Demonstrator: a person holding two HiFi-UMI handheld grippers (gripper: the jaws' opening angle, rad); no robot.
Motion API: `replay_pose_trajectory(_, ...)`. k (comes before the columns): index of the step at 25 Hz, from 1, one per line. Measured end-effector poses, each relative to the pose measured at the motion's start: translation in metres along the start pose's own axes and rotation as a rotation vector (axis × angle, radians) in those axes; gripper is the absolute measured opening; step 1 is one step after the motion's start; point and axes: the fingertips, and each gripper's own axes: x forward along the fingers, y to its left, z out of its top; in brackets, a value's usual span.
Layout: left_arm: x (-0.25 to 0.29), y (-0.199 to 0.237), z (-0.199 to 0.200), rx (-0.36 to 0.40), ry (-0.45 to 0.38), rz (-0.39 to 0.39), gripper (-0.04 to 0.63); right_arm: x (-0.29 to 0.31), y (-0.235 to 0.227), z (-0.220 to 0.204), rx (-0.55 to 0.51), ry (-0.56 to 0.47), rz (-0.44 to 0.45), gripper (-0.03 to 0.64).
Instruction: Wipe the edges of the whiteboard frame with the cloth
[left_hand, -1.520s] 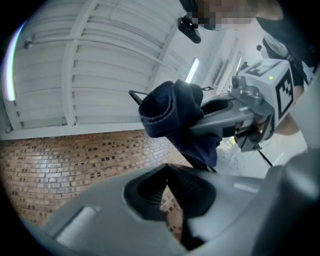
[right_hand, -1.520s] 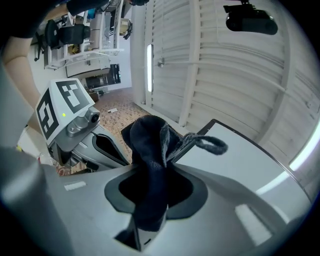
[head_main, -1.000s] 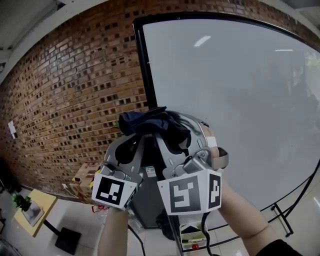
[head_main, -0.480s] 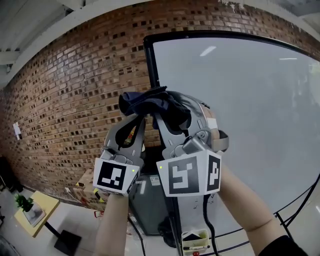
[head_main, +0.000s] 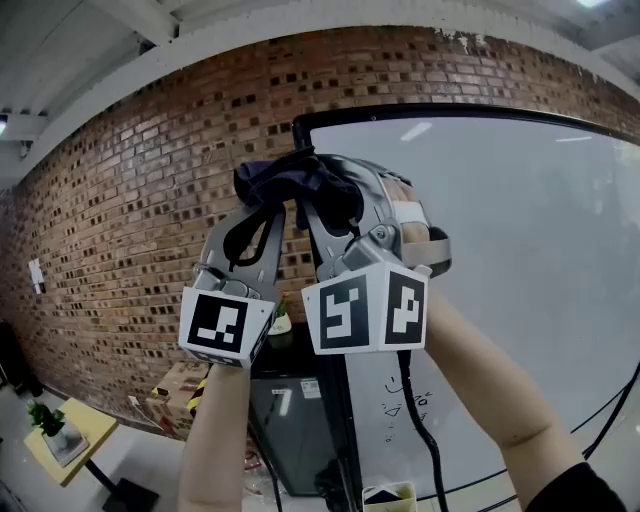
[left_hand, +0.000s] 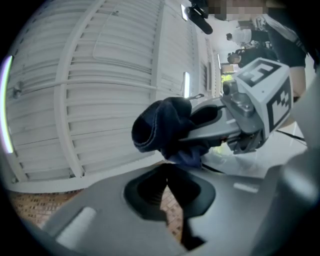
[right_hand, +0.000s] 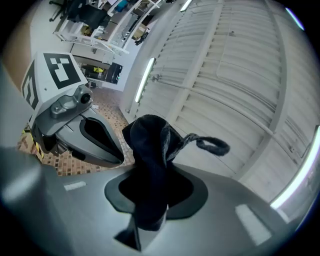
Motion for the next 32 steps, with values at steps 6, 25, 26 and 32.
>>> replay_pose_trajectory(6, 0.022, 0.016, 0.024, 0.104, -0.05, -0.012, 0.003, 0.021, -0.018, 0.007, -0.08, 0.006, -0.021, 0.083)
replay_pose_trajectory(25, 0.048, 0.001, 0.069, 0.173, -0.054, -0.03, 0.003, 0.022, -0.075, -0.033, -0.153, 0.018, -0.069, 0.083)
replay_pose_trajectory(26, 0.05, -0.002, 0.073, 0.18, -0.063, -0.026, 0.003, 0.017, -0.08, -0.039, -0.153, 0.019, -0.077, 0.083)
replay_pose_trajectory(32, 0.07, -0.028, 0.087, 0.187, -0.084, -0.036, 0.003, -0.009, -0.122, -0.079, -0.125, 0.025, -0.134, 0.083)
